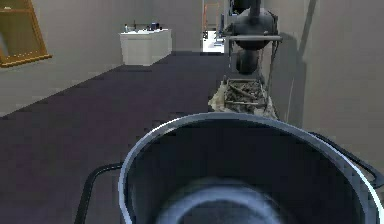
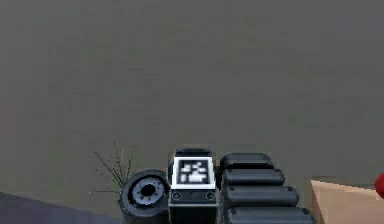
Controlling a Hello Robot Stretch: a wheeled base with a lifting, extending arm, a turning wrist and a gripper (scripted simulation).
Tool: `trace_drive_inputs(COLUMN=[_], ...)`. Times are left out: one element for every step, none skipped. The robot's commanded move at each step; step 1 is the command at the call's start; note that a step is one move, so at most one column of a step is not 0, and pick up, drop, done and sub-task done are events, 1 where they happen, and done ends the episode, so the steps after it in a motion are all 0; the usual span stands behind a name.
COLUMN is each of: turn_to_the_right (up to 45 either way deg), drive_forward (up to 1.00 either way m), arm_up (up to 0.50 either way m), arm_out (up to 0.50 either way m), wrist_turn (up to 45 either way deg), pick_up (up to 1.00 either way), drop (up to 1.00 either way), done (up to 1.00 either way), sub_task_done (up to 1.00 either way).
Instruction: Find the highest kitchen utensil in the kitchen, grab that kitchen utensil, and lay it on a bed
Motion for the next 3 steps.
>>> trace_drive_inputs(turn_to_the_right=[0.0, -3.0, -6.0], drive_forward=[1.00, 0.00, 0.00], arm_up=[0.00, 0.00, 0.00], arm_out=[0.00, 0.00, 0.00], wrist_turn=[0.0, 0.0, 0.0], pick_up=[0.00, 0.00, 0.00], drop=[0.00, 0.00, 0.00], done=[0.00, 0.00, 0.00], sub_task_done=[0.00, 0.00, 0.00])
